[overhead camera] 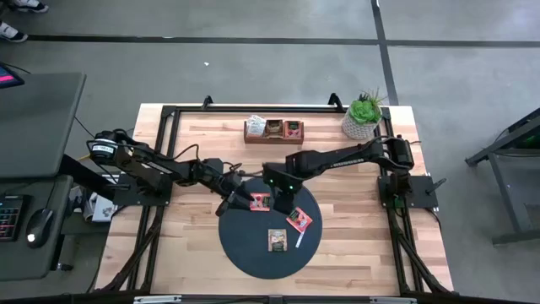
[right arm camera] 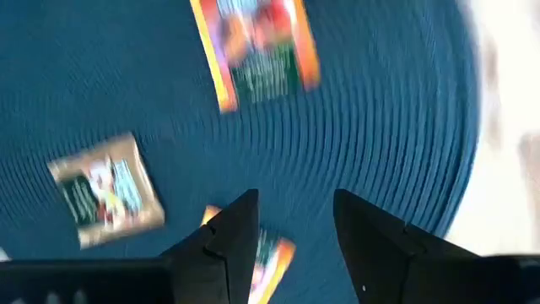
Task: Pick & Place Tea
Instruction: Put the orange tea bag into the right section of the wooden organizer
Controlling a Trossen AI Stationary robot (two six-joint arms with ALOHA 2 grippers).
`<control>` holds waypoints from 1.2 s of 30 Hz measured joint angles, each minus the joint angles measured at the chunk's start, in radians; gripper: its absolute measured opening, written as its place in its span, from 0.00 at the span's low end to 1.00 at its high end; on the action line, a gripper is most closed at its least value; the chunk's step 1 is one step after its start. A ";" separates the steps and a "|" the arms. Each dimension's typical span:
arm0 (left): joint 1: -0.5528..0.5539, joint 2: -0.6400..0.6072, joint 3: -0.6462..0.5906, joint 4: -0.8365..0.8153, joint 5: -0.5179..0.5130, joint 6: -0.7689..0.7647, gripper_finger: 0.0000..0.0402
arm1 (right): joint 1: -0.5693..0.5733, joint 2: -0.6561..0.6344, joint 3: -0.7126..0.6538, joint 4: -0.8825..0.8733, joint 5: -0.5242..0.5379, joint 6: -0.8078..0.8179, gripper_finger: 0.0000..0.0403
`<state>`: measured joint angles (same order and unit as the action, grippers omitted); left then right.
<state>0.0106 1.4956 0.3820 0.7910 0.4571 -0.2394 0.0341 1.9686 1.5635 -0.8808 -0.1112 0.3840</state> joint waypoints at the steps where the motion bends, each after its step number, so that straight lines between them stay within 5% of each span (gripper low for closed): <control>1: -0.012 0.000 0.000 -0.006 -0.012 0.000 0.45 | 0.009 0.000 -0.007 -0.025 -0.007 0.037 0.37; 7: -0.079 0.000 0.000 -0.009 -0.106 -0.001 0.45 | 0.116 0.000 -0.024 -0.106 0.007 0.091 0.37; 13: -0.105 0.000 0.037 -0.009 -0.172 0.024 0.45 | 0.246 0.000 -0.024 -0.159 0.131 0.188 0.38; 36: -0.103 0.254 0.402 -0.200 -0.091 0.157 0.45 | 0.482 -0.006 -0.024 -0.156 0.404 0.793 0.36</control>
<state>-0.0921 1.7496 0.7841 0.5912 0.3657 -0.0828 0.5158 1.9626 1.5394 -1.0366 0.2924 1.1769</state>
